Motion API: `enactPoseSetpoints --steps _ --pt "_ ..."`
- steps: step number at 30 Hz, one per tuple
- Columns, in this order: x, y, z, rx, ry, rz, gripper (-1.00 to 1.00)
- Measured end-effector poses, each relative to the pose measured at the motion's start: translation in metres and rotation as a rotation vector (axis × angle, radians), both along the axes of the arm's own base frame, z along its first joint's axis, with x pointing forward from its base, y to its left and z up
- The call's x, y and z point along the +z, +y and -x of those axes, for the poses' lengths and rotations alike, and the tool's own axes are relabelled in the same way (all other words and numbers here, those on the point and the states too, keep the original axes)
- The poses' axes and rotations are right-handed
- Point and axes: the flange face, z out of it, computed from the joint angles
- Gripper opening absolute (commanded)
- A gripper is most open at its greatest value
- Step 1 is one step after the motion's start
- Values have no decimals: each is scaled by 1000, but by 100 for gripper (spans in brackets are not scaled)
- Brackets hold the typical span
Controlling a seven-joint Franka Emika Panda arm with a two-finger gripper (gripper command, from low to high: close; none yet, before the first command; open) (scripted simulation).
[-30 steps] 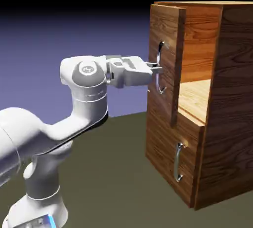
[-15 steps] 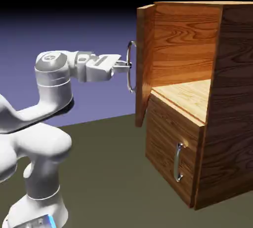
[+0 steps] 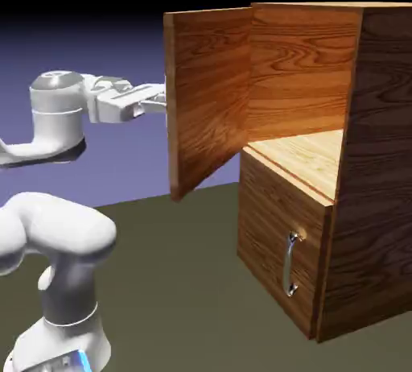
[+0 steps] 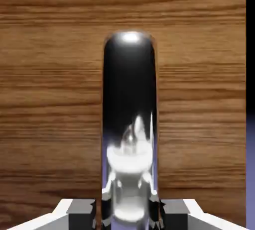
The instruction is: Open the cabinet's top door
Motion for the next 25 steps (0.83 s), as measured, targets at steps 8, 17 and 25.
enactPoseSetpoints --steps 8,17,25 --pt "0 78 8 -230 0 0 -100" --pt "0 155 -1 -459 0 0 -100" --pt "0 200 -15 -595 0 0 -100"
